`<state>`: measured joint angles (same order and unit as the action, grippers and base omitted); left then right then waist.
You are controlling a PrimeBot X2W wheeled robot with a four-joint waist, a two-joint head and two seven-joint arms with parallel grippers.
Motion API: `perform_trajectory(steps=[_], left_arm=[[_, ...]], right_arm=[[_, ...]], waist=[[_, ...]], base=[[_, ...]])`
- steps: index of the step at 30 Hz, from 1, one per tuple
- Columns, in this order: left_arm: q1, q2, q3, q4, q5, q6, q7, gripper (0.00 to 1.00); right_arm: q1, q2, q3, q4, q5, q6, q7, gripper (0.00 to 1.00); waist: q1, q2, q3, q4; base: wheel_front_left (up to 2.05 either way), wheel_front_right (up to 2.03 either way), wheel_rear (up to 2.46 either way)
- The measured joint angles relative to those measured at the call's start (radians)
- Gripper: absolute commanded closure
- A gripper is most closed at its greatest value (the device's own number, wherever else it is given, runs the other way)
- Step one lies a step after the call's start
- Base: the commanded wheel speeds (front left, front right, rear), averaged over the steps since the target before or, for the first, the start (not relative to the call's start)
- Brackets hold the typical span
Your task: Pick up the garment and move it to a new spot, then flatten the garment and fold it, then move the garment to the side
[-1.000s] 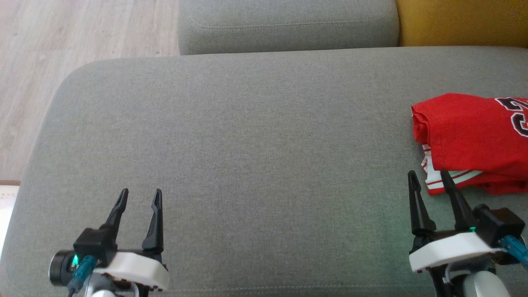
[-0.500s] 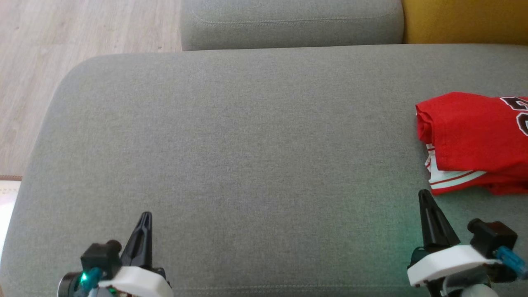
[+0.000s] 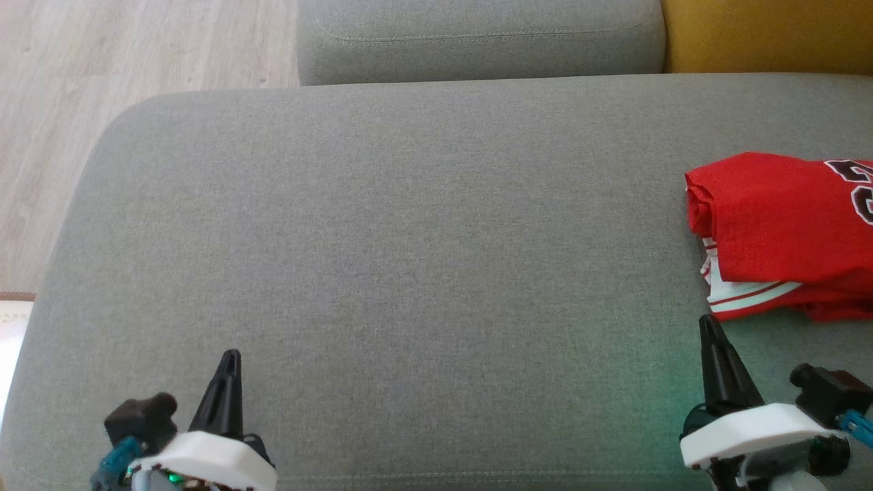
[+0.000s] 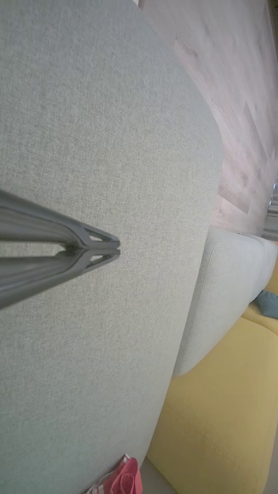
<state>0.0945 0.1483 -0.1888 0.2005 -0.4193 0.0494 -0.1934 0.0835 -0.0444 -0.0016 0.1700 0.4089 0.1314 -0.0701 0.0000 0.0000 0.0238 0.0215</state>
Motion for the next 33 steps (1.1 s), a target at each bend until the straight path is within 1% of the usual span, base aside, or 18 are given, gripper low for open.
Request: perform_trajectory(steps=[6, 10, 28, 33], left_arm=[[-0.010, -0.003, 0.010, 0.004, -0.068, -0.015, 0.017, 1.00], [-0.019, -0.006, 0.014, 0.005, -0.101, -0.016, 0.026, 1.00], [-0.041, -0.024, 0.059, 0.020, -0.303, -0.049, 0.077, 1.00], [-0.042, -0.027, 0.073, 0.024, -0.358, -0.051, 0.088, 1.00]], right_arm=[[-0.011, 0.000, -0.001, 0.005, 0.071, 0.000, 0.006, 1.00], [-0.013, -0.001, -0.002, 0.006, 0.106, 0.000, 0.009, 1.00], [-0.035, -0.002, -0.013, 0.023, 0.316, 0.000, 0.028, 1.00], [-0.035, -0.003, -0.017, 0.030, 0.372, 0.000, 0.037, 1.00]], waist=[[0.0000, 0.0000, -0.001, -0.001], [0.0000, 0.0000, -0.002, -0.002], [0.0000, 0.0000, -0.005, -0.005], [0.0000, 0.0000, -0.006, -0.006]], base=[[0.00, 0.00, 0.00], [0.00, 0.00, 0.00], [0.00, 0.00, 0.00], [0.00, 0.00, 0.00]])
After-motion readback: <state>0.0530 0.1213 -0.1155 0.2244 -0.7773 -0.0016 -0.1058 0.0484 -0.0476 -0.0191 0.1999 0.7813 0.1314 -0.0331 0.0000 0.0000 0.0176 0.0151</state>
